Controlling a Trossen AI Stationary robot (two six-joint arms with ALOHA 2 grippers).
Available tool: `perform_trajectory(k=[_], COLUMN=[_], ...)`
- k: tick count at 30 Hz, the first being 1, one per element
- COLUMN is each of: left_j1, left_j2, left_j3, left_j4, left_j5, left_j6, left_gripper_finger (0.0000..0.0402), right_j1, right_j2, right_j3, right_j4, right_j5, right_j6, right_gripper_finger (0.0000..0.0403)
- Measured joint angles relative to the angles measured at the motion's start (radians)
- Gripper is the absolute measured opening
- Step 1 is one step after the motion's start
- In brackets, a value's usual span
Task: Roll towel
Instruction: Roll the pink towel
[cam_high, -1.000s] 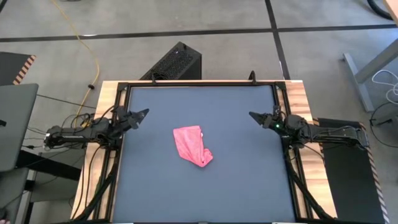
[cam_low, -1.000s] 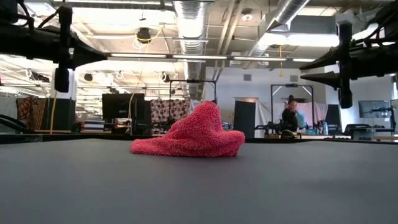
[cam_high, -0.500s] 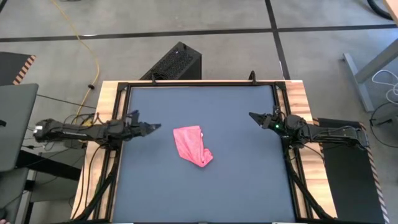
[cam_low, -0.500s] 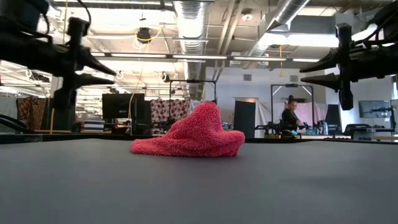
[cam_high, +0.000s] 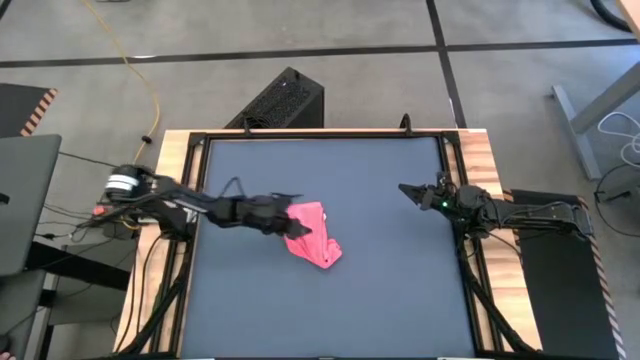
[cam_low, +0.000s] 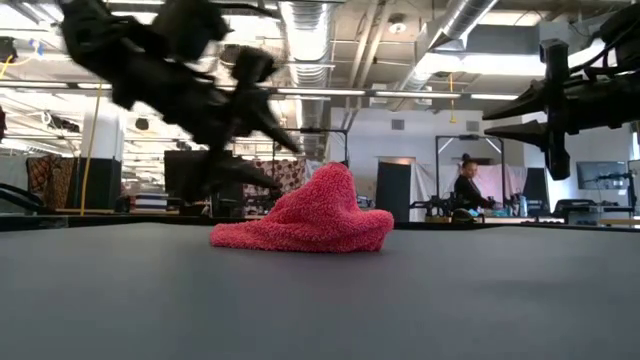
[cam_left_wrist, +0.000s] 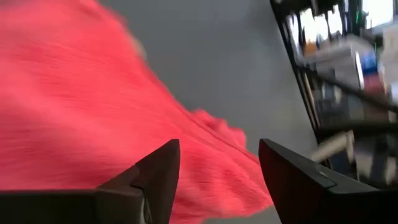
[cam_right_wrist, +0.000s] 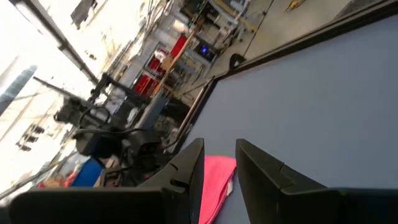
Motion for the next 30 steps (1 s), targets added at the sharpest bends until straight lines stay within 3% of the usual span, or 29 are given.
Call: perform_trajectory(k=[5, 15, 19, 25, 30], left_j1=[0.047, 0.12, 0.165, 0.197, 0.222], left_j2=[0.013, -0.192, -0.214, -0.207, -0.187], left_j3=[0.043, 0.042, 0.042, 0.041, 0.041], left_j4=[-0.041, -0.46, -0.613, -0.676, -0.705], left_j5=[0.06, 0.016, 0.014, 0.024, -0.026], left_j6=[0.021, 0.116, 0.052, 0.002, -0.006], left_gripper_finger=[0.019, 0.0159, 0.0158, 0.0158, 0.0158], right_j1=[0.026, 0.061, 0.047, 0.033, 0.034], right_j2=[0.0, 0.0, 0.0, 0.0, 0.0], right_j3=[0.0, 0.0, 0.0, 0.0, 0.0], right_j4=[0.0, -0.022, -0.034, -0.035, -0.035], right_j5=[-0.027, -0.025, -0.005, -0.002, 0.0], right_j6=[-0.001, -0.05, -0.054, -0.054, -0.055], right_gripper_finger=[0.0121, 0.0121, 0.0121, 0.0121, 0.0121])
